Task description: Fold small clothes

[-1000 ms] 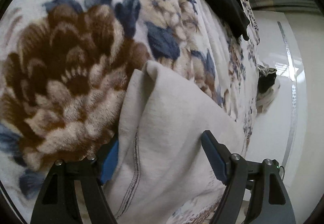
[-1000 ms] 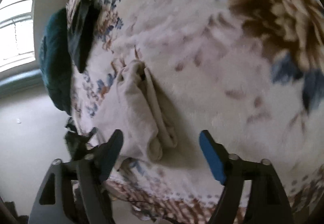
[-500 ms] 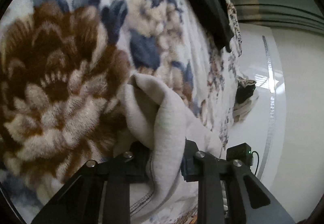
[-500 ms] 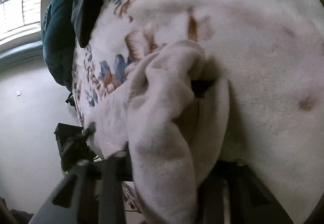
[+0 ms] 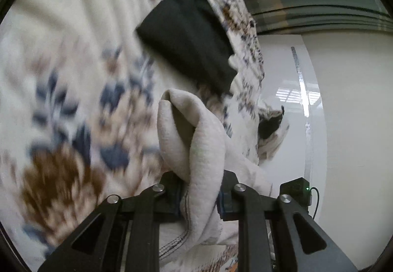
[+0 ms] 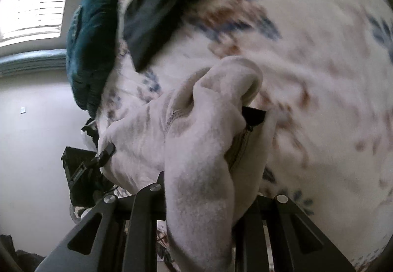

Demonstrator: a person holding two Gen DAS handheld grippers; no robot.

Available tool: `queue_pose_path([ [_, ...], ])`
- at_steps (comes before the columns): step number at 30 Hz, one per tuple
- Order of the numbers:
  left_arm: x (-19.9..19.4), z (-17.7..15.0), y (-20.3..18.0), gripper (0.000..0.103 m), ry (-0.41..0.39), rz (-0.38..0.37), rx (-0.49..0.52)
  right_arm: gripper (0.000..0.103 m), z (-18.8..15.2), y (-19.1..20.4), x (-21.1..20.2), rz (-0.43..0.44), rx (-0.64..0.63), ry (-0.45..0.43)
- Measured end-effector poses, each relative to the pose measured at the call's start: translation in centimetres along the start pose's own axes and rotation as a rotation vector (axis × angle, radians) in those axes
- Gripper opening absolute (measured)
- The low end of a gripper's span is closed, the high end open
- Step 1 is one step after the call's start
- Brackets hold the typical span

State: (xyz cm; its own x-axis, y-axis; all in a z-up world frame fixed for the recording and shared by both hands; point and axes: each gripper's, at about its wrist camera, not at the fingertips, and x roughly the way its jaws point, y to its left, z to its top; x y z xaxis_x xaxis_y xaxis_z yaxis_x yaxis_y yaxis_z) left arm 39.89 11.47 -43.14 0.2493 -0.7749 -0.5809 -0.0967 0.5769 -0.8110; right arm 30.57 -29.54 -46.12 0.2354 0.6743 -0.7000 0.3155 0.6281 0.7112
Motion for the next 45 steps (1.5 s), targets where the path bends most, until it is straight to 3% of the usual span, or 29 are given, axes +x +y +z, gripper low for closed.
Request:
queue_pose_path([
  [4,0.8,6.7,-2.6,0.018,-0.037,0.026,0.043,0.022,6.3,4.2,0.1,0.017,-0.061,-0.034],
  [7,2.3,12.7,-3.7,0.018,-0.067,0.052,0.08,0.022,13.1,6.8,1.4,0.031,-0.104,-0.063],
  [13,8.3,23.8,-3.4,0.019,-0.064,0.128,0.152,0.022,25.9,10.2,4.7,-0.002,-0.164,-0.126],
  [18,13.8,27.8,-0.7,0.022,-0.014,0.277,0.172,0.022,34.2,10.2,8.8,-0.095,-0.179,-0.117],
  [20,14.4,28.4,0.0,0.024,-0.01,0.279,0.174,0.023,35.5,9.8,10.5,-0.155,-0.189,-0.112],
  [22,14.5,28.7,0.2,0.025,-0.005,0.266,0.176,0.025,35.8,9.1,11.6,-0.221,-0.199,-0.107],
  [25,14.6,29.0,-0.1,0.027,-0.002,0.276,0.198,0.028,35.3,8.0,11.8,-0.229,-0.189,-0.116],
  [27,14.4,29.0,-0.4,0.029,-0.02,0.299,0.206,0.041,34.5,7.6,11.0,-0.253,-0.169,-0.133],
  [29,13.9,28.6,-1.5,0.041,-0.076,0.361,0.239,0.063,33.5,8.3,9.9,-0.345,-0.181,-0.165],
  [30,13.5,28.1,-2.3,0.044,-0.123,0.412,0.28,0.068,32.7,9.1,9.4,-0.427,-0.213,-0.194],
  [34,12.3,26.1,-5.0,0.1,-0.227,0.508,0.362,0.093,29.0,12.9,8.0,-0.757,-0.389,-0.331],
  [36,12.0,25.0,-6.1,0.103,-0.244,0.556,0.378,0.103,27.4,13.7,7.9,-0.808,-0.408,-0.339],
  [40,11.7,22.0,-8.4,0.103,-0.243,0.652,0.425,0.103,24.2,14.4,7.1,-0.885,-0.421,-0.379],
  [45,10.2,18.3,-11.8,0.103,-0.23,0.747,0.483,0.103,20.5,17.0,5.1,-0.906,-0.404,-0.415],
])
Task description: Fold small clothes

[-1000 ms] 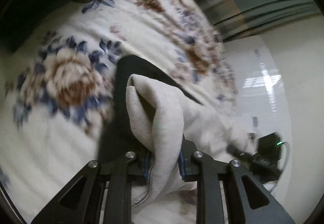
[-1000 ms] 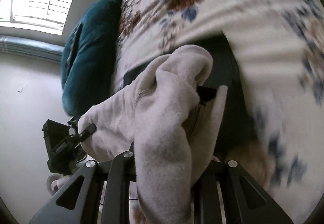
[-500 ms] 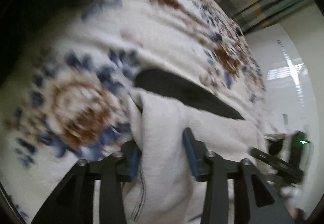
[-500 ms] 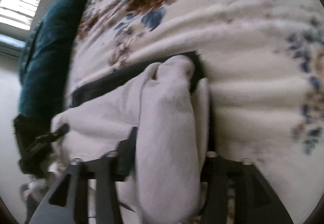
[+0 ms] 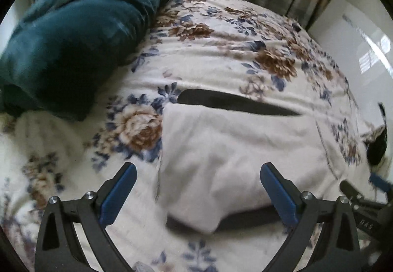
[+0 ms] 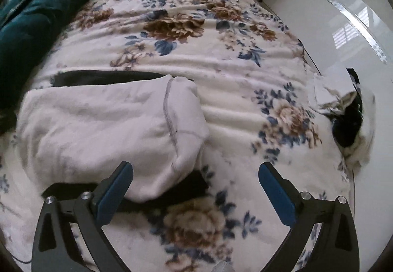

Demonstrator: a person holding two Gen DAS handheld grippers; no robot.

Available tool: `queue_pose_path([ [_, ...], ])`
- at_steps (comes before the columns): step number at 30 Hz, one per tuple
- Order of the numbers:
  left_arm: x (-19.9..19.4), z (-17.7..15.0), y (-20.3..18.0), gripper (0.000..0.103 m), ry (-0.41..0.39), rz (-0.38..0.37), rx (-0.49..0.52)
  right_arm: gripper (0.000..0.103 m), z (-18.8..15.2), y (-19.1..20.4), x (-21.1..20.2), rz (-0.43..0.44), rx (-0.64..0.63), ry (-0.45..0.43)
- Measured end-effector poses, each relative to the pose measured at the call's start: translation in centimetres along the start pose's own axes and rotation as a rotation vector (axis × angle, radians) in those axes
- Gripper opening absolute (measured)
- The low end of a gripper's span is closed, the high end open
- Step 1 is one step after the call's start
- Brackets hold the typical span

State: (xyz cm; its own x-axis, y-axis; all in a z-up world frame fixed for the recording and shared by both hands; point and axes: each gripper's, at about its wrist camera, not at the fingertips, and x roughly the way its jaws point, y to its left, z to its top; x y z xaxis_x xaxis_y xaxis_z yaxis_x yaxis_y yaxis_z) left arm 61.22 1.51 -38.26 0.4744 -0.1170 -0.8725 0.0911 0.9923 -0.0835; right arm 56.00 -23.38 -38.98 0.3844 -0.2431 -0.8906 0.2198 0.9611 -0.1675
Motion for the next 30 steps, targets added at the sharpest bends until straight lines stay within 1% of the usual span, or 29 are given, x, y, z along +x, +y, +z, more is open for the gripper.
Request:
queue_pose_path([
  [1,-1.5,-0.3,-0.3,0.103,-0.009,0.02,0.007,0.103,-0.3,-0.3,-1.3,-0.007,0.003,-0.01],
  [3,-3.9,-0.9,-0.9,0.103,-0.026,0.036,0.009,0.103,-1.0,-0.2,-4.7,-0.013,0.008,-0.029],
  [4,-5.1,-1.2,-1.1,0.103,-0.032,0.048,0.006,0.103,-1.3,-0.3,-5.7,-0.015,0.008,-0.032],
  [8,-11.4,-3.0,-2.3,0.103,-0.048,0.071,0.014,0.103,-3.0,-0.9,-12.4,-0.027,-0.011,-0.065],
  [11,-15.5,-4.3,-3.4,0.103,-0.057,0.07,0.029,0.103,-4.3,-1.4,-17.4,-0.018,-0.017,-0.086],
  [12,-17.4,-5.0,-3.8,0.103,-0.06,0.066,0.037,0.103,-4.9,-1.7,-19.2,-0.014,-0.016,-0.091],
  [14,-19.9,-5.9,-4.3,0.103,-0.062,0.067,0.037,0.103,-6.0,-2.4,-22.5,0.001,-0.015,-0.102],
  [16,-23.1,-7.1,-4.8,0.103,-0.061,0.058,0.039,0.103,-7.3,-3.2,-26.3,0.005,-0.015,-0.123],
  [19,-27.5,-8.6,-5.5,0.103,-0.073,0.064,0.041,0.103,-9.0,-4.4,-31.2,0.019,0.0,-0.144],
  [23,-33.2,-10.2,-6.1,0.103,-0.097,0.065,0.034,0.103,-11.4,-6.5,-38.4,0.017,0.021,-0.188],
  [28,-40.3,-11.9,-7.1,0.103,-0.14,0.075,0.044,0.103,-13.7,-8.6,-46.1,0.032,0.018,-0.237],
  [30,-42.3,-12.4,-7.5,0.103,-0.147,0.073,0.047,0.103,-14.5,-9.3,-48.8,0.029,0.01,-0.262],
])
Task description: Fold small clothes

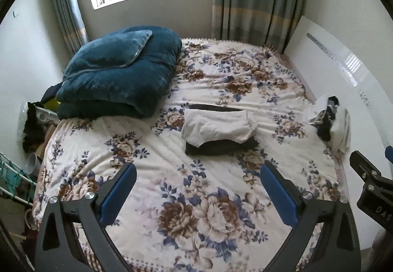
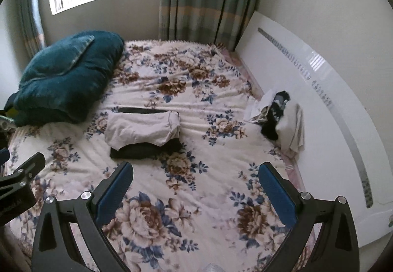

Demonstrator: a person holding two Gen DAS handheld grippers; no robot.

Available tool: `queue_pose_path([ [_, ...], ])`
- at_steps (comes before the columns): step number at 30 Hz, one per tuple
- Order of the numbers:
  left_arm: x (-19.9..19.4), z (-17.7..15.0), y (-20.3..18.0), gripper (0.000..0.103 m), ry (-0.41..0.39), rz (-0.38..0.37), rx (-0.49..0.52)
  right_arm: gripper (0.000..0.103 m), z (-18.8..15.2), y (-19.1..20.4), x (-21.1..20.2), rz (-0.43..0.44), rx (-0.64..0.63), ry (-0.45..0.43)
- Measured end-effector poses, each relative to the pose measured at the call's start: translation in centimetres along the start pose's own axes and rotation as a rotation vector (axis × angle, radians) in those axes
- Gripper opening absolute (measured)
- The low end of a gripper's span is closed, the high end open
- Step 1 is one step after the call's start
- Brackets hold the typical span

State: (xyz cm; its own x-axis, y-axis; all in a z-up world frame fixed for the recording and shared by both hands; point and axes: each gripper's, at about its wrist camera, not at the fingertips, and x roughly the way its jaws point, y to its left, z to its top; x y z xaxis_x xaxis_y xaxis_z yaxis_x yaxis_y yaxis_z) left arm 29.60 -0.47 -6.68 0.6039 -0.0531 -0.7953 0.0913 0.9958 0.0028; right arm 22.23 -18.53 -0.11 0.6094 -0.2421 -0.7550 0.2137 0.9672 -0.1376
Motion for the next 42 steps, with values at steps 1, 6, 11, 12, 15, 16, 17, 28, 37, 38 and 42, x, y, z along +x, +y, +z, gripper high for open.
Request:
queue_pose_path([
  [1,-1.0,-0.2,-0.1,0.103,-0.002,0.001,-0.001,0.103,-0.1,-0.3,-1.5,0.003,-0.004,-0.01],
  [6,-5.8,-1.1,-0.2,0.103,0.016,-0.01,-0.006,0.103,-0.6,-1.1,-7.6,0.022,-0.008,-0.034],
  [11,-8.5,-1.8,-0.4,0.103,0.038,-0.006,0.002,0.103,-1.1,-1.4,-11.8,0.045,-0.001,-0.028],
  [12,-9.0,-1.9,-0.4,0.103,0.039,-0.008,0.004,0.103,-1.1,-1.5,-12.5,0.048,0.001,-0.028],
  [15,-10.3,-2.1,-0.4,0.103,0.032,-0.012,0.007,0.103,-1.4,-1.8,-14.1,0.048,-0.001,-0.032],
  [16,-10.7,-2.2,-0.4,0.103,0.025,-0.007,0.008,0.103,-1.5,-1.9,-14.6,0.052,-0.001,-0.033],
  [17,-11.0,-2.2,-0.4,0.103,0.019,-0.008,0.008,0.103,-1.6,-2.0,-14.9,0.054,0.0,-0.033],
  [28,-12.5,-2.0,-0.3,0.103,-0.005,-0.009,-0.009,0.103,-2.0,-2.4,-16.9,0.058,0.006,-0.037],
  [37,-13.1,-1.5,-0.4,0.103,-0.013,-0.005,-0.012,0.103,-1.7,-3.3,-17.8,0.073,0.012,-0.037],
  [38,-13.4,-1.4,-0.4,0.103,-0.016,-0.002,-0.016,0.103,-1.5,-3.6,-17.8,0.075,0.012,-0.037],
  [42,-14.1,-1.0,-0.2,0.103,-0.034,0.008,-0.029,0.103,-1.2,-4.0,-17.8,0.081,0.01,-0.038],
])
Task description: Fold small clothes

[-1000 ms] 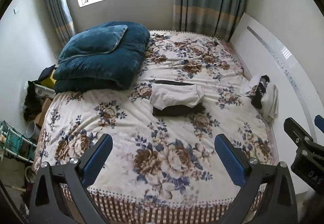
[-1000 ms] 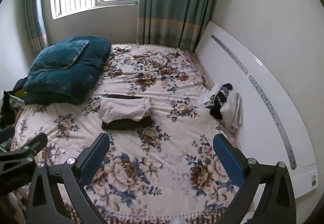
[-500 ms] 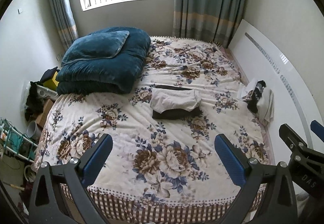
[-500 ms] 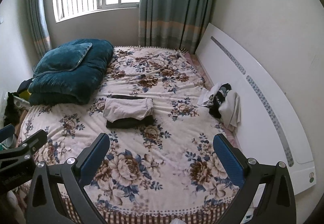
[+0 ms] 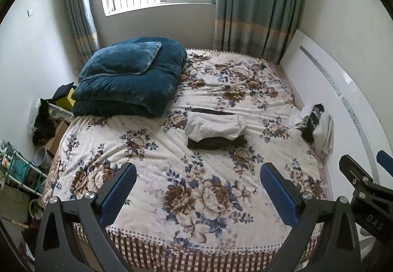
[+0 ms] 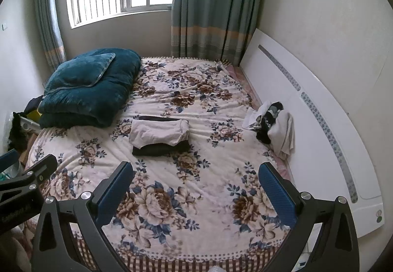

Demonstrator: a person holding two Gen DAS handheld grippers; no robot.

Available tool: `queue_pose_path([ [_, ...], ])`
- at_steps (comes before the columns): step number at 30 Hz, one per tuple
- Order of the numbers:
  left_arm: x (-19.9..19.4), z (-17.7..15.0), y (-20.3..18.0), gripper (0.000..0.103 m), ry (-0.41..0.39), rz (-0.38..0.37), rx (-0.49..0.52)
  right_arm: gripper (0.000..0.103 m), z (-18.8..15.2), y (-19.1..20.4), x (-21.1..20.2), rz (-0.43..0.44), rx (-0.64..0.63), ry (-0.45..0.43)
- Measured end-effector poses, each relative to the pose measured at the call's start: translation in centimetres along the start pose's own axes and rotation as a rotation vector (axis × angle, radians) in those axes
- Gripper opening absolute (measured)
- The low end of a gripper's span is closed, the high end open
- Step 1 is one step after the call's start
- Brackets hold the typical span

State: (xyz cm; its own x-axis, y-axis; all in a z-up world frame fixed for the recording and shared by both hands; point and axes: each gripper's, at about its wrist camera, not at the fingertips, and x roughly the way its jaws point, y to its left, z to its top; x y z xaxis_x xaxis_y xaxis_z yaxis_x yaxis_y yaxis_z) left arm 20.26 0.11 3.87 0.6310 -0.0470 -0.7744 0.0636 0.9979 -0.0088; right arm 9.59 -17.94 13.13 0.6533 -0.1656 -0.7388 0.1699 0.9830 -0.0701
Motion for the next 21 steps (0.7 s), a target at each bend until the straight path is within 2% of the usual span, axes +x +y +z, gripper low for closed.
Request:
queue_pose_path([
  [8,-0.2,-0.2,0.0,0.103,-0.003,0.003,-0.003,0.103,1.3,-0.1,0.6,0.018,-0.016,-0.008],
  [21,-0.5,-0.2,-0.3,0.103,-0.012,0.004,0.001,0.103,1.1,0.4,0.9,0.032,-0.019,-0.012],
])
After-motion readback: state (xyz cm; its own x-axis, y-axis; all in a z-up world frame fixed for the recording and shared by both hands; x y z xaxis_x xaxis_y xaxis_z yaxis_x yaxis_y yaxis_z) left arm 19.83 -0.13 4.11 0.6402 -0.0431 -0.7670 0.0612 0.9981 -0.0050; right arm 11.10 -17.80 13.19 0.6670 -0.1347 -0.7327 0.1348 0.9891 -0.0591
